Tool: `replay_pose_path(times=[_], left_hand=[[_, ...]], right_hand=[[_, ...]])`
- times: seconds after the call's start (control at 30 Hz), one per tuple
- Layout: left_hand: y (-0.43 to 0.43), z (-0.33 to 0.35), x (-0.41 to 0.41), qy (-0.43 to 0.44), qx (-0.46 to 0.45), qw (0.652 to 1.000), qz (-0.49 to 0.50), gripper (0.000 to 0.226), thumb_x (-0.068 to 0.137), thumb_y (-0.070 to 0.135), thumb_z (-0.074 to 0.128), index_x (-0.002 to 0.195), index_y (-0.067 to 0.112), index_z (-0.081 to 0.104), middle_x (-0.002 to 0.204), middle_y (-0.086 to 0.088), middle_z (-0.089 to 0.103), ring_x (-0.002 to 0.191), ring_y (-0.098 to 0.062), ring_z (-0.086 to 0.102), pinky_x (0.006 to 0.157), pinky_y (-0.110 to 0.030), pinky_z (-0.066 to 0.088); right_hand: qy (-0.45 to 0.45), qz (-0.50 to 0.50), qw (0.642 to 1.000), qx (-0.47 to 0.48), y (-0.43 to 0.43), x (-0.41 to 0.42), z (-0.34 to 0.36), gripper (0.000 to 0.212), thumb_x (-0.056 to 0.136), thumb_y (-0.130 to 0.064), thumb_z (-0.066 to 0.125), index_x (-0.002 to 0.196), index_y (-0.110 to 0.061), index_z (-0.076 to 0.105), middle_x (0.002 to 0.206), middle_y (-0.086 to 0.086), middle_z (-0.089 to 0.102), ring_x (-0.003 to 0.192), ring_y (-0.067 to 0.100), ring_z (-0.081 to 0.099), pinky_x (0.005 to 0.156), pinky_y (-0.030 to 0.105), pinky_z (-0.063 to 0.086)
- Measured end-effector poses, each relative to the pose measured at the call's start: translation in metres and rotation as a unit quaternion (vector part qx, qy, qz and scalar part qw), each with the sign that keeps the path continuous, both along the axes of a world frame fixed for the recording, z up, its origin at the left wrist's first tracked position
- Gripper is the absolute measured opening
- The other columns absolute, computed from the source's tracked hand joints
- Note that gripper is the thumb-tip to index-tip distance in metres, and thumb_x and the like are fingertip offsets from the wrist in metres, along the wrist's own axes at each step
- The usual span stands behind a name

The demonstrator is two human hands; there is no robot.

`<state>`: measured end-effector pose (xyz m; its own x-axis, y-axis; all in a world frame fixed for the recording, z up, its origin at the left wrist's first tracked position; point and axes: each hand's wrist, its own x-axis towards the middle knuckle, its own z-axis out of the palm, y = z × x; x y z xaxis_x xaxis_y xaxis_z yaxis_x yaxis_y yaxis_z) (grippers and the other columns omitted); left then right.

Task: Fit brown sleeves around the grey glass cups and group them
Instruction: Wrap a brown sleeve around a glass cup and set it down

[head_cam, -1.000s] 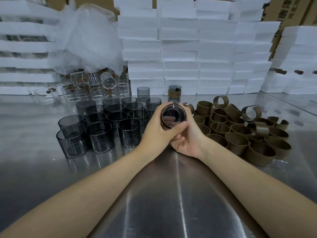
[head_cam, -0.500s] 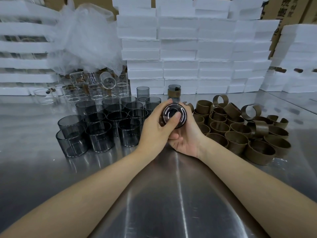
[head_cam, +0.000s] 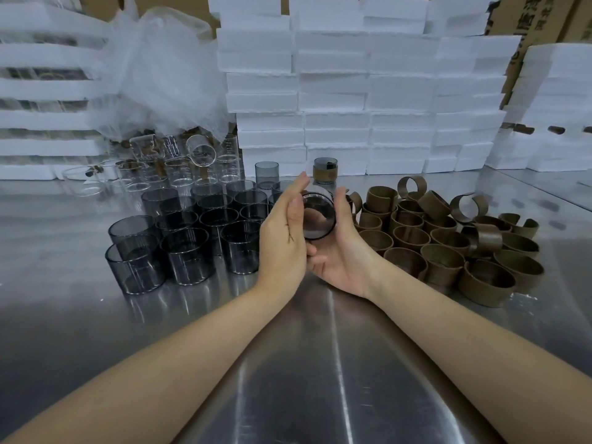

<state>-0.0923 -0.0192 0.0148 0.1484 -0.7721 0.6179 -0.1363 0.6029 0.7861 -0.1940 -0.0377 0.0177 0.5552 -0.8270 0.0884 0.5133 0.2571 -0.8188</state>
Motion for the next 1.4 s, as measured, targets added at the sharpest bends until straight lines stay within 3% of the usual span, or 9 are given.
replay_pose_path(times=[0.17,0.3,0.37,0.53,0.73,0.8,0.93,1.1,1.4], left_hand=[[-0.003,0.001,0.003,0.0,-0.05,0.998,0.03,0.034,0.104,0.003,0.037,0.13,0.009,0.058,0.141,0.007,0.05,0.128,0.006,0.046,0.109,-0.019,0.038],[0.002,-0.002,-0.004,-0.17,-0.094,0.98,0.046,0.043,0.098,0.003,0.037,0.139,0.008,0.05,0.152,0.01,0.029,0.145,-0.004,0.023,0.122,-0.028,0.017],[0.005,-0.002,-0.009,-0.289,-0.085,0.952,0.058,0.048,0.098,0.009,0.033,0.146,0.008,0.039,0.155,0.008,0.015,0.149,-0.01,0.008,0.124,-0.034,0.005],[0.007,0.002,-0.009,-0.45,-0.071,0.882,0.122,0.059,0.099,0.026,0.023,0.153,0.006,0.009,0.159,0.0,-0.008,0.149,-0.014,-0.013,0.122,-0.033,-0.008],[0.007,-0.001,-0.005,-0.337,0.006,0.931,0.142,0.064,0.103,0.036,0.033,0.157,0.016,0.005,0.165,-0.002,-0.003,0.148,-0.02,0.016,0.112,-0.036,0.03],[0.004,-0.002,0.0,-0.294,0.033,0.948,0.118,0.07,0.101,0.043,0.037,0.157,0.019,0.001,0.165,-0.001,0.006,0.145,-0.02,0.028,0.109,-0.032,0.032],[-0.001,0.002,0.001,-0.154,0.072,0.984,0.046,0.066,0.096,0.041,0.054,0.152,0.017,0.029,0.131,-0.001,0.061,0.119,-0.015,0.058,0.102,-0.031,0.045],[-0.007,0.003,0.003,0.068,0.205,0.966,-0.14,0.025,0.09,0.032,0.066,0.109,0.014,0.066,0.094,-0.002,0.071,0.083,-0.014,0.066,0.08,-0.029,0.056],[-0.008,-0.002,0.002,0.055,0.232,0.944,-0.23,0.05,0.091,0.033,0.062,0.137,0.02,0.049,0.129,-0.005,0.064,0.121,-0.023,0.06,0.103,-0.047,0.047]], right_hand=[[0.068,-0.213,0.971,-0.087,-0.005,0.0,-0.002,0.061,0.076,-0.038,0.07,0.122,-0.014,0.037,0.103,0.012,0.055,0.065,0.017,0.053,0.06,0.027,0.046],[0.214,-0.33,0.902,-0.179,-0.008,-0.004,-0.006,0.039,0.088,-0.008,0.067,0.117,-0.012,0.041,0.104,0.01,0.059,0.088,0.016,0.06,0.075,0.023,0.053],[0.205,-0.313,0.912,-0.165,-0.011,-0.001,-0.007,0.013,0.101,-0.012,0.045,0.113,-0.013,0.042,0.101,0.002,0.057,0.088,0.005,0.057,0.073,0.009,0.048],[0.237,-0.347,0.89,-0.177,-0.011,-0.001,-0.006,0.033,0.107,-0.023,0.027,0.081,-0.016,0.046,0.078,-0.001,0.056,0.075,0.006,0.054,0.074,0.017,0.047],[0.328,-0.351,0.824,-0.302,-0.008,-0.003,-0.009,0.009,0.091,-0.019,0.052,0.088,-0.018,0.043,0.075,-0.004,0.053,0.07,0.012,0.05,0.07,0.034,0.045],[0.356,-0.345,0.788,-0.365,-0.006,-0.004,-0.012,0.026,0.075,-0.025,0.06,0.092,-0.026,0.04,0.08,-0.009,0.055,0.072,0.008,0.054,0.068,0.034,0.047],[0.262,-0.317,0.845,-0.342,-0.008,-0.008,-0.011,0.043,0.06,-0.004,0.056,0.092,-0.027,0.038,0.08,-0.013,0.058,0.07,0.004,0.056,0.055,0.023,0.043],[0.213,-0.271,0.885,-0.313,-0.006,-0.008,-0.008,0.066,0.051,0.011,0.042,0.106,-0.026,0.04,0.094,0.003,0.053,0.074,0.0,0.058,0.054,0.016,0.045],[0.297,-0.328,0.834,-0.33,-0.011,-0.01,-0.011,0.086,0.071,0.023,0.04,0.142,-0.025,0.034,0.106,-0.027,0.059,0.103,-0.006,0.06,0.082,0.014,0.05]])
